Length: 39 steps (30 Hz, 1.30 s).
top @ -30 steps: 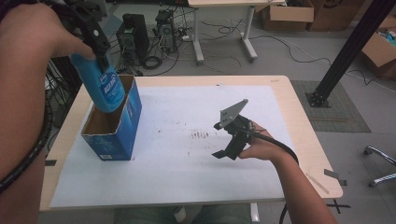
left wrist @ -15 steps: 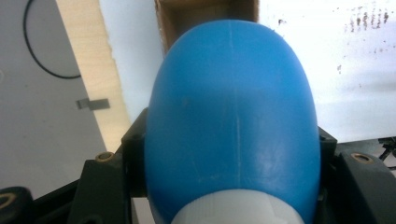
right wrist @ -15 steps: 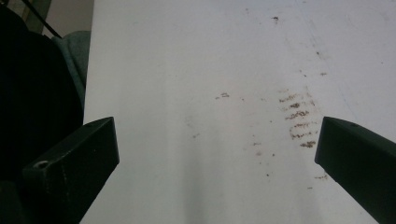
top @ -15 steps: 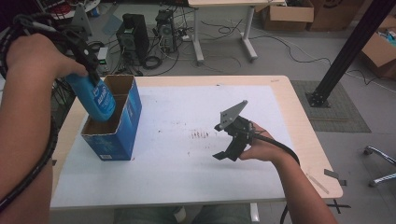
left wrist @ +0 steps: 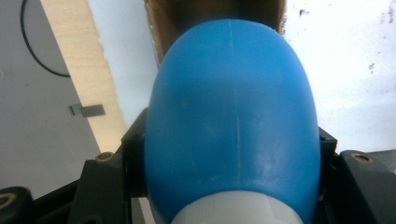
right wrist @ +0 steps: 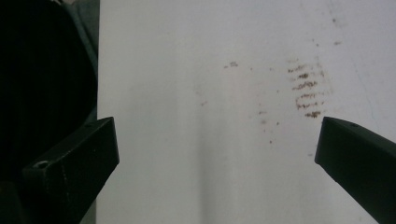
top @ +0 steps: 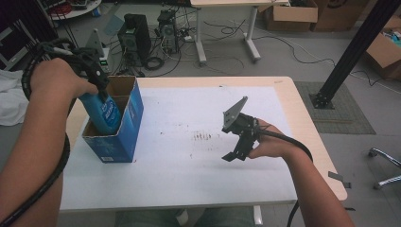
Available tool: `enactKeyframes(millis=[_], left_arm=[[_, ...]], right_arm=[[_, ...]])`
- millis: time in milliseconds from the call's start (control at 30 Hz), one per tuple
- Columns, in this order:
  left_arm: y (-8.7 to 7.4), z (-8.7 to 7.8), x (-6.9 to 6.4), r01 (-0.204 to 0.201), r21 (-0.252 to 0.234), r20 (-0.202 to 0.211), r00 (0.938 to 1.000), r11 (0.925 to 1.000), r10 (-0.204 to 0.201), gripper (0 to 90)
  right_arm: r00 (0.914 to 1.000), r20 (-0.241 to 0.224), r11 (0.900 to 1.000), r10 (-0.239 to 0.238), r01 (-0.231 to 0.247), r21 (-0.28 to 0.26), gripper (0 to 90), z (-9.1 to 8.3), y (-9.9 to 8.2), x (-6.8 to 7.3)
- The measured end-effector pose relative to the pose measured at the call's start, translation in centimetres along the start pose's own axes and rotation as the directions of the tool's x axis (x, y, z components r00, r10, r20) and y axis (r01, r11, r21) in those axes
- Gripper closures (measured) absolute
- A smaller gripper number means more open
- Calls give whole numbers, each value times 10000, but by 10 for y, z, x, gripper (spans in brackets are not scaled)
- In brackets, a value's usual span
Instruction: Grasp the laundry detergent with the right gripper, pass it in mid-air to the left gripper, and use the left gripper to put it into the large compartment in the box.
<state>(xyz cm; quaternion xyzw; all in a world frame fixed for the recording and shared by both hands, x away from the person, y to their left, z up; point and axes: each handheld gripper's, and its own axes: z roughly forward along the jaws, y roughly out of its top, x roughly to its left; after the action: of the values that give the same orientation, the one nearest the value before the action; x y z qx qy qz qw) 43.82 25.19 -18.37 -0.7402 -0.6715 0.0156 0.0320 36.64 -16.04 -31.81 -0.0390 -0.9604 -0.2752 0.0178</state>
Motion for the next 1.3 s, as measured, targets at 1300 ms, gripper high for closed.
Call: enactKeyframes(millis=[1300], left_arm=[[18, 104, -4, -452, 235, -58, 9990, 9987, 453, 391]], right_arm=[[9989, -271, 9532, 395, -295, 3010, 0, -45, 26, -21]])
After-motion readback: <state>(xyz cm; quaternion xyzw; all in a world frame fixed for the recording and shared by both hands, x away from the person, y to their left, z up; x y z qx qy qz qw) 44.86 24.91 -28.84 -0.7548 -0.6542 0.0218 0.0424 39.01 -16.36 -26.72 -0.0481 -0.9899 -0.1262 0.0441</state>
